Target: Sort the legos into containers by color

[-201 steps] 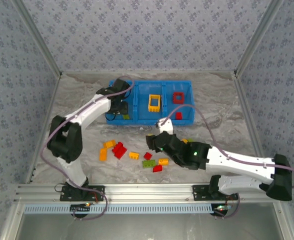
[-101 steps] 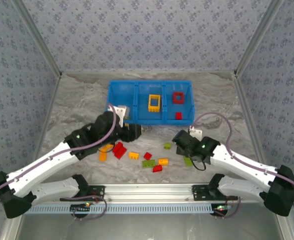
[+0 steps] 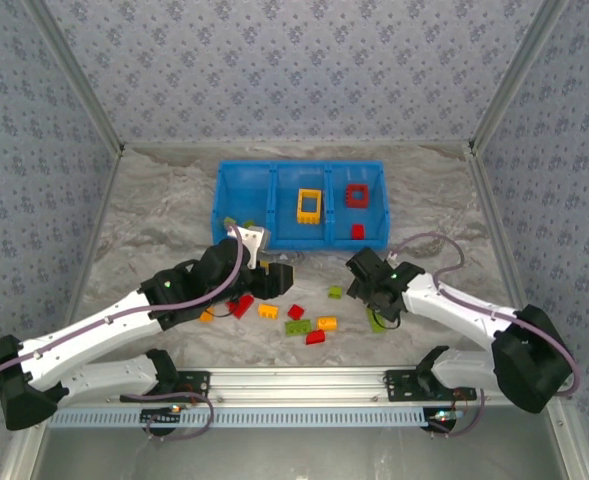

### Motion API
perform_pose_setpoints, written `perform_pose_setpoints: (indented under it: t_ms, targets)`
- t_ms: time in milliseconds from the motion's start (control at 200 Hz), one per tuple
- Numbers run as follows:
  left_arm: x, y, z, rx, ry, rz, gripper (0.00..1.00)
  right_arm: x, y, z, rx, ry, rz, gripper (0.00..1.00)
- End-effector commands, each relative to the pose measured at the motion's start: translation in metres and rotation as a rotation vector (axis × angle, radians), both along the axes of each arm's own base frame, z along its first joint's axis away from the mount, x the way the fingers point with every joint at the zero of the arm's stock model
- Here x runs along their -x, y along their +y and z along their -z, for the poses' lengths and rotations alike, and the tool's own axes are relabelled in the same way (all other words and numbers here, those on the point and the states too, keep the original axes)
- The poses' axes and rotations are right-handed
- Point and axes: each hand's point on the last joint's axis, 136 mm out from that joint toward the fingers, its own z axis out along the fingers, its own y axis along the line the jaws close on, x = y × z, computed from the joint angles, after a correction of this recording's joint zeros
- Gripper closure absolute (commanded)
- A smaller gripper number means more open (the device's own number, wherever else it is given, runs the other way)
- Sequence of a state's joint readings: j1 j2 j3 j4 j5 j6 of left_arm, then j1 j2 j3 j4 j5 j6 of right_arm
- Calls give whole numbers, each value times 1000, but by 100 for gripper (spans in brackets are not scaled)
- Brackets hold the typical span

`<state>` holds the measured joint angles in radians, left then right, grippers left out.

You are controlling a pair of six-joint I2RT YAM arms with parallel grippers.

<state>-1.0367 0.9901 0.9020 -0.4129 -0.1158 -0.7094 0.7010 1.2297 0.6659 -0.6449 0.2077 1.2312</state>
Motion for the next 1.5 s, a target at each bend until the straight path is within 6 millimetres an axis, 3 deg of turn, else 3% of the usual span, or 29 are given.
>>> perform_pose_setpoints:
  t_ms: [0, 250, 420, 540, 745, 904, 1494]
  targets:
    - [0, -8, -9, 40, -9, 8, 32, -10, 3, 0, -37, -19, 86, 18]
    - [0, -9, -11, 35, -15, 18, 32, -17, -8, 5, -29, -11, 198, 13]
    - [0, -11, -10, 34, -12, 21, 33, -31, -8, 0, -49, -28, 261, 12]
    - [0, -12, -11, 33, -16, 29, 33, -32, -7, 8, -63, 16, 314, 12]
    - [13, -26, -24, 72, -67, 147, 32, -41, -5, 15, -81, 37, 370, 13]
    - [23, -32, -22, 86, -66, 214, 32, -47, -2, 19, -69, 47, 372, 16]
    - [20, -30, -21, 70, -64, 195, 33, -47, -1, 29, -52, 63, 369, 35]
